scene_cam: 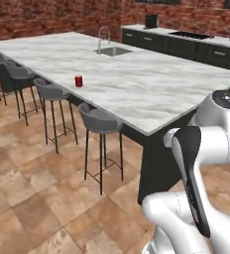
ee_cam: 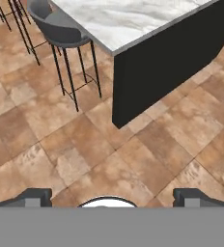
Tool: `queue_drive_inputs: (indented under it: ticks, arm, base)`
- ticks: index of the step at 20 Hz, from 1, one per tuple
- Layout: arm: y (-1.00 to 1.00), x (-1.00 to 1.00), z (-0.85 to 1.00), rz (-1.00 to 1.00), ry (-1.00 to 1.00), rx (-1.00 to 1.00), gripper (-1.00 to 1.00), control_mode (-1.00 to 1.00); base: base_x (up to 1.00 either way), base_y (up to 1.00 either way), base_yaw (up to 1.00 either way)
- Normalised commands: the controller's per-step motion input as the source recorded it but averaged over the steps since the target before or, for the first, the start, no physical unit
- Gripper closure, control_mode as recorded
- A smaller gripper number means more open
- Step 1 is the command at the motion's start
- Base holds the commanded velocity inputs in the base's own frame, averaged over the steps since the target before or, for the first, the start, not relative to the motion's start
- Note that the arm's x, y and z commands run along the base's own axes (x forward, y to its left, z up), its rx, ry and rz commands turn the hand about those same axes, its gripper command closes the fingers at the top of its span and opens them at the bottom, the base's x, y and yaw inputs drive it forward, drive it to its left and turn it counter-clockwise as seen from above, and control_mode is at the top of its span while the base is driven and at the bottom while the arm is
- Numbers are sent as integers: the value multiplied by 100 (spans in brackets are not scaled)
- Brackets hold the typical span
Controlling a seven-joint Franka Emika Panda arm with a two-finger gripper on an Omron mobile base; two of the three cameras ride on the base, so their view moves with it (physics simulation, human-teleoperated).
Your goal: Four empty soda cans are scattered around the kitchen. Gather all the cans and cluster them next to the stove for recycling.
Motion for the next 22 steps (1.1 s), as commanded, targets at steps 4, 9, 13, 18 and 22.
queue_drive_inputs:
  ticks: [4,9,13,18,22]
  arm:
    - [0,0,0,0,0,0,-100,100]
    - [0,0,0,0,0,0,-100,100]
    - [0,0,0,0,0,0,-100,100]
    - [0,0,0,0,0,0,-100,100]
    - [0,0,0,0,0,0,-100,100]
  base:
    - [64,71,-41]
    - [36,66,-51]
    - [8,78,-53]
    - [7,95,-53]
    - [15,100,-54]
